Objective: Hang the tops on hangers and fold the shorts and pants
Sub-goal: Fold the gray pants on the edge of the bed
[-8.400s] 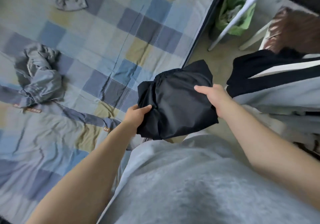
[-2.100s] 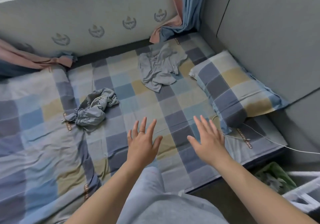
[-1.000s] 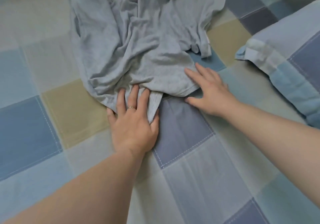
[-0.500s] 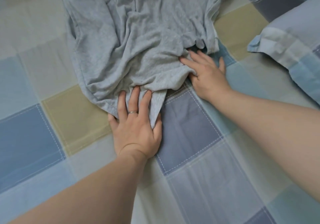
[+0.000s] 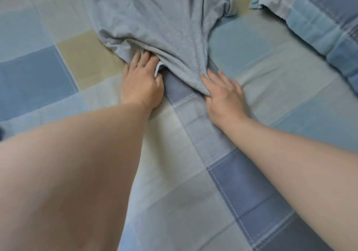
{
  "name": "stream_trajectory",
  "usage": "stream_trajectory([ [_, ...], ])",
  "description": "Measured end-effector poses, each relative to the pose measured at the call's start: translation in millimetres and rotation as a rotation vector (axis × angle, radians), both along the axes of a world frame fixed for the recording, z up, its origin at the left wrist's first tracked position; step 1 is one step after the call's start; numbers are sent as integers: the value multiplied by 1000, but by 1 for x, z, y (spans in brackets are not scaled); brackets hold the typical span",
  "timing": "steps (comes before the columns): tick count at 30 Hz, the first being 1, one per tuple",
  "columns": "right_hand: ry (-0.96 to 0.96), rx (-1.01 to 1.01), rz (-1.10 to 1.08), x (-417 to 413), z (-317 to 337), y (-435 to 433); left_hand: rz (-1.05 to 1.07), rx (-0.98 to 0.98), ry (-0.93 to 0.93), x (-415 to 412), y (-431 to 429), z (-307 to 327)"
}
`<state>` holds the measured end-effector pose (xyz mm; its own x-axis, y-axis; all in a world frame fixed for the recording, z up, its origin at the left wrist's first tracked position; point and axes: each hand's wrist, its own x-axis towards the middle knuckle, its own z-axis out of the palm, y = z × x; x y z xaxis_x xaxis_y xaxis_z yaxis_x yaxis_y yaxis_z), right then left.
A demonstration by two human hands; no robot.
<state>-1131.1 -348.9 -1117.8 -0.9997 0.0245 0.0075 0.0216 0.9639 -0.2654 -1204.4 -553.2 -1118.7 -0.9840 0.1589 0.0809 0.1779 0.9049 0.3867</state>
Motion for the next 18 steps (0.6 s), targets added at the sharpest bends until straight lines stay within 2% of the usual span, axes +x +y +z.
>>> stream_trajectory([
  [4,-55,-2,2,62,12,-3,-5,29,-59,91,-14,5],
  [10,-327,-7,43,207,46,20,57,87,-248,264,-10,34],
  [14,-574,-22,84,310,108,40,254,254,-492,394,15,101],
  [18,-711,-22,109,395,202,71,389,368,-781,507,43,188],
])
